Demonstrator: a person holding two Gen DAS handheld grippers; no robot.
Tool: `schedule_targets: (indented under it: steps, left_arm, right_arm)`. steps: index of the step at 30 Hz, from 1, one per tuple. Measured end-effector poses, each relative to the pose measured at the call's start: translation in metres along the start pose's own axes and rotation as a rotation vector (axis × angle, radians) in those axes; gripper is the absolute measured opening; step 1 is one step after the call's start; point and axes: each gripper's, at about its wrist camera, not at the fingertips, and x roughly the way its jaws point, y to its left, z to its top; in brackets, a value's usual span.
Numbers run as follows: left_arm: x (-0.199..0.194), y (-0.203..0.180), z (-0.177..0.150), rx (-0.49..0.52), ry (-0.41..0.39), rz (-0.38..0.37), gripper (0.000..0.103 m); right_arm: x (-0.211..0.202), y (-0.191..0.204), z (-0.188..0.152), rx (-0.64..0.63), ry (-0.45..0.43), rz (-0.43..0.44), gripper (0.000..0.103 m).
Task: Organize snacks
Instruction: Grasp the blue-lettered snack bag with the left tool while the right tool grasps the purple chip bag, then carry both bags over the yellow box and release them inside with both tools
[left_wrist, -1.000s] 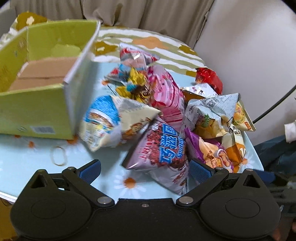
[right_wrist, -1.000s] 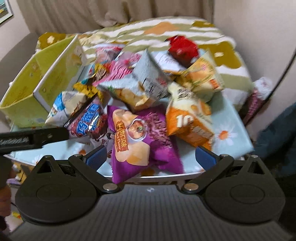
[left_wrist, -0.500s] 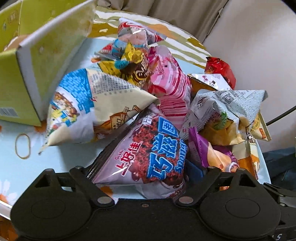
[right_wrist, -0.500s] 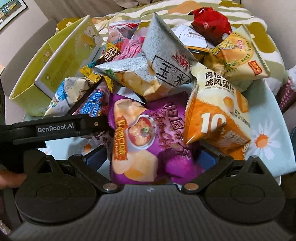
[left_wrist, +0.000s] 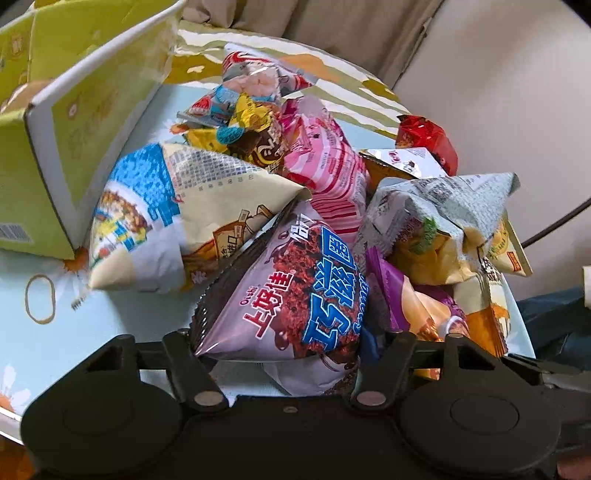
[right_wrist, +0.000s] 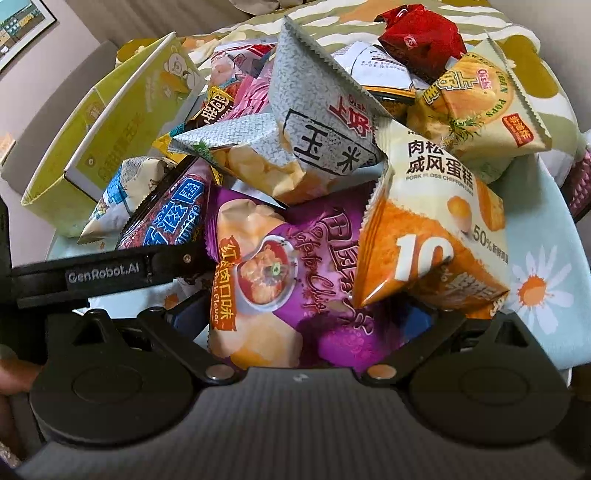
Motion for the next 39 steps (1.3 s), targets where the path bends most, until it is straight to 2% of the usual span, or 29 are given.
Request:
schedule_targets:
  steps: [6, 10, 17, 28, 39]
  left_arm:
    - [-0.008, -0.010, -0.002, 0.065, -0.025, 0.016, 0.063]
    - [-0.017, -0.013, -0.006, 0.094, -0.047, 0.018, 0.060]
    - [-0.038, -0.014, -0.005, 0.139, -0.096, 0.029, 0.059]
    - [-0.086, -0.002, 0.004, 0.170, -0.205, 0.019, 0.059]
    - [-0.142, 0.033, 0.036, 0.157, -0.348, 0.025, 0.059]
  right_arm:
    - [-0.002, -0.005, -0.002, 0.014, -0.016, 0.022, 0.103]
    - [-0.009, -0.002, -0.004, 0.000, -0.031, 0.034, 0.093]
    - [-0.023, 0.009, -0.010, -0.010, -0.067, 0.035, 0.089]
    - [-0.051, 0.048, -0.006, -0.052, -0.150, 0.031, 0.088]
    - [-0.072, 0.105, 0.014, -0.125, -0.229, 0.004, 0.088]
